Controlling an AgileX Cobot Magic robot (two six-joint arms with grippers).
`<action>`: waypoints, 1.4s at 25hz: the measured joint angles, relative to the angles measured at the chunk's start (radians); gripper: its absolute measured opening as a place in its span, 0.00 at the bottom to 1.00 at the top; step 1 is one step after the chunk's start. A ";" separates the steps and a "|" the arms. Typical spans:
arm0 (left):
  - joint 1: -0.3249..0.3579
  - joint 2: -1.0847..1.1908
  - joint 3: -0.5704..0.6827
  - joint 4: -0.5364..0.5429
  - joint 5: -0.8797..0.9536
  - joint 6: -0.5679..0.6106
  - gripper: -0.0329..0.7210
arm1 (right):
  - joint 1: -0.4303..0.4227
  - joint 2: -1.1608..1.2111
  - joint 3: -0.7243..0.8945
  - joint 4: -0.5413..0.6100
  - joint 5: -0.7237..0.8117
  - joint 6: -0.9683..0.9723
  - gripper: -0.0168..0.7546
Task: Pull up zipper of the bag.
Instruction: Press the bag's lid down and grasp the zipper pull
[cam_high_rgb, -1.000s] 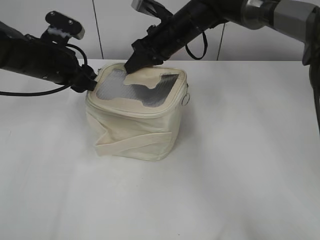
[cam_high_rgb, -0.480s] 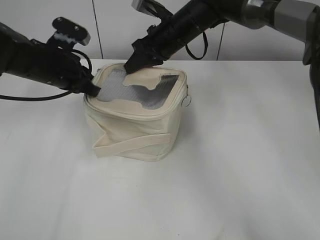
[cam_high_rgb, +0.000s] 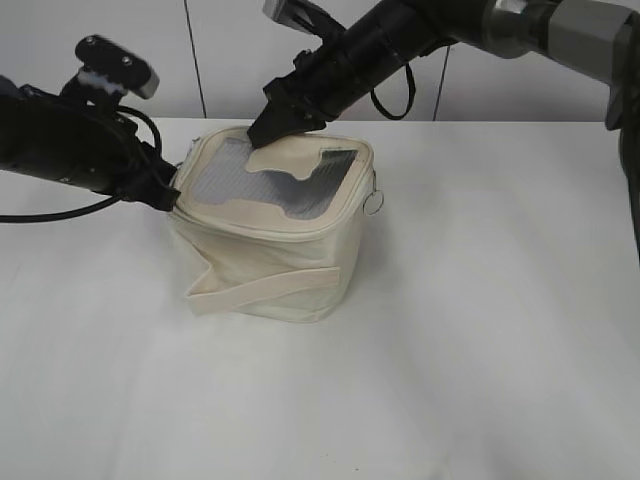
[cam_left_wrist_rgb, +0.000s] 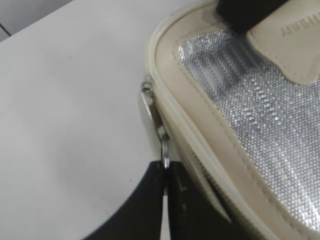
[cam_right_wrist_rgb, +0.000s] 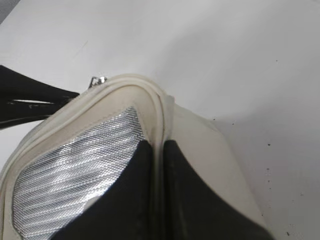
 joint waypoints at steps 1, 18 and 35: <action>0.000 0.000 0.006 -0.001 0.001 0.000 0.06 | 0.000 0.000 0.000 0.000 0.001 0.000 0.08; -0.005 -0.258 0.260 -0.056 -0.041 -0.041 0.06 | 0.009 0.000 0.000 0.028 0.027 0.014 0.08; -0.005 -0.405 0.414 -0.053 0.024 -0.160 0.05 | -0.011 0.001 0.000 0.045 0.005 0.076 0.08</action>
